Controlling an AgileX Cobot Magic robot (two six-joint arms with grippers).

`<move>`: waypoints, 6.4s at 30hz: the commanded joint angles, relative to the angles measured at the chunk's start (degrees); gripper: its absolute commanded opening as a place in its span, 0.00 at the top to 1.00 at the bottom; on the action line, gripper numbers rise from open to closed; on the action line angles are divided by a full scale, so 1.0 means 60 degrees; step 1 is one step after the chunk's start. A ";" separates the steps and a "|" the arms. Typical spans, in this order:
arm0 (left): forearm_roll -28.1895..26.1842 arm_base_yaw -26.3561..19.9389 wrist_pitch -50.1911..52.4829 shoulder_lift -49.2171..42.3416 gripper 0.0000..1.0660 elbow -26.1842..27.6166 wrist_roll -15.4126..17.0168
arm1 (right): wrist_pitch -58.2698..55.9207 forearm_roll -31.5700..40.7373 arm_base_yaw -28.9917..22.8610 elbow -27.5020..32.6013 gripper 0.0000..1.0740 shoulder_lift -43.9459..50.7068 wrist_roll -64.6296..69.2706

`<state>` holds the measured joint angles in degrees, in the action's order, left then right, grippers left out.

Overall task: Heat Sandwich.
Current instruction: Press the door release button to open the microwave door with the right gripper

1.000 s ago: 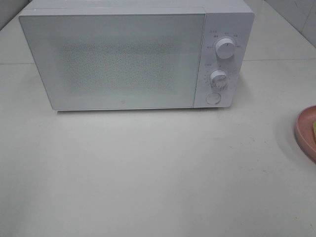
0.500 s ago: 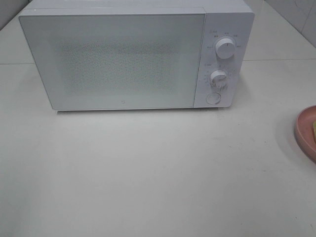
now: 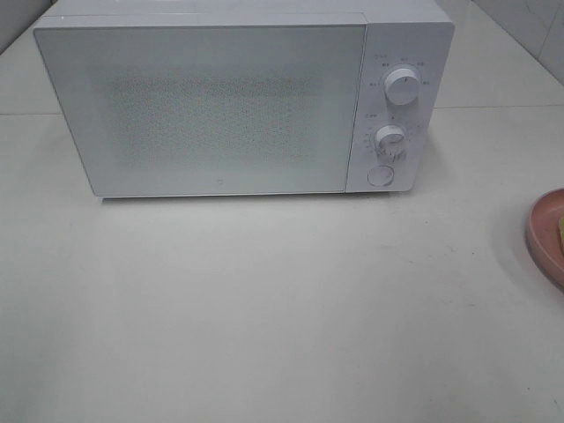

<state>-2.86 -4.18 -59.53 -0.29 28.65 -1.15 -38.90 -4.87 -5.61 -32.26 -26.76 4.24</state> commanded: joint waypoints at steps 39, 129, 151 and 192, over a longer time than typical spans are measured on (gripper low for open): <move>-0.0057 -0.0029 0.0029 -0.0239 0.08 -0.0038 0.0019 | 1.0915 -0.0172 0.0029 0.0984 0.31 -0.7152 -0.0258; -0.0057 -0.0029 0.0029 -0.0239 0.08 -0.0038 0.0019 | 1.7084 0.7363 -0.5634 0.3151 1.00 -1.1469 1.1870; -0.0057 -0.0029 0.0029 -0.0239 0.08 -0.0038 0.0019 | 1.6396 0.6503 -0.5605 0.2349 1.00 -1.2328 1.3092; -0.0057 -0.0029 0.0029 -0.0239 0.08 -0.0038 0.0019 | 1.4868 0.4202 -0.2941 -0.1853 1.00 -1.5317 1.3235</move>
<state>-2.86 -4.18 -59.53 -0.29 28.65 -1.15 50.53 20.74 -23.72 -42.46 -118.20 84.68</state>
